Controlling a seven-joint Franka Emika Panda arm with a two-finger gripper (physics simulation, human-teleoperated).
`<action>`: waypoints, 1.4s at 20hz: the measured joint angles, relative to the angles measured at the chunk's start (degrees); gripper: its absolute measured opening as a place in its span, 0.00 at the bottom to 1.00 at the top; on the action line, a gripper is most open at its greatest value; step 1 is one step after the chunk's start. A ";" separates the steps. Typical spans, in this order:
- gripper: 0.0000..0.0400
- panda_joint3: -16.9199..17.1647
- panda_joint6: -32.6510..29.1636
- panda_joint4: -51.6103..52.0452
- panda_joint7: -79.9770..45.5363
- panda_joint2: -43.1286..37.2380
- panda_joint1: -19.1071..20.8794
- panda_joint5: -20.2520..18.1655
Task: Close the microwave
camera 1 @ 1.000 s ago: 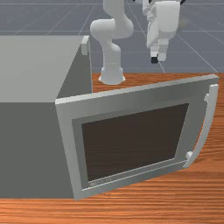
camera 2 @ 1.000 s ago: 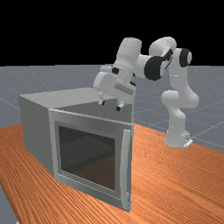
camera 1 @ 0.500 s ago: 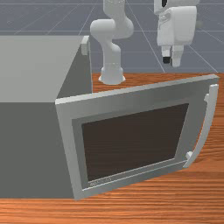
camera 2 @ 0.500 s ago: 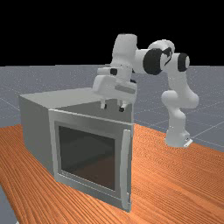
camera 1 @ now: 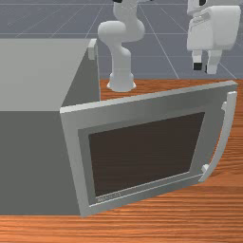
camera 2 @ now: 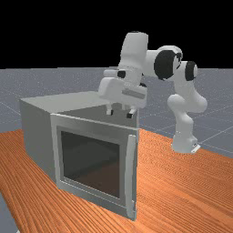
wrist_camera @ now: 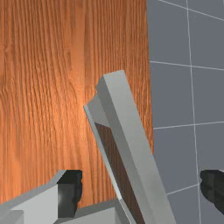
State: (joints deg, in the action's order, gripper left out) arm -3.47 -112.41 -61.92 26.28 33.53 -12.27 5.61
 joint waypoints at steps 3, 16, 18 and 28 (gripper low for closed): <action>1.00 -0.27 -0.42 1.03 1.69 1.43 0.35 -0.12; 1.00 -0.64 -5.73 -1.64 1.04 5.38 0.83 -1.06; 1.00 0.07 -21.29 -23.90 -1.53 -6.67 0.63 1.03; 1.00 -0.84 -36.08 -71.80 -9.21 -43.22 4.81 6.75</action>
State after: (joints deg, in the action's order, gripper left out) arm -4.31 -148.49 -133.72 17.07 -9.69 -7.46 12.36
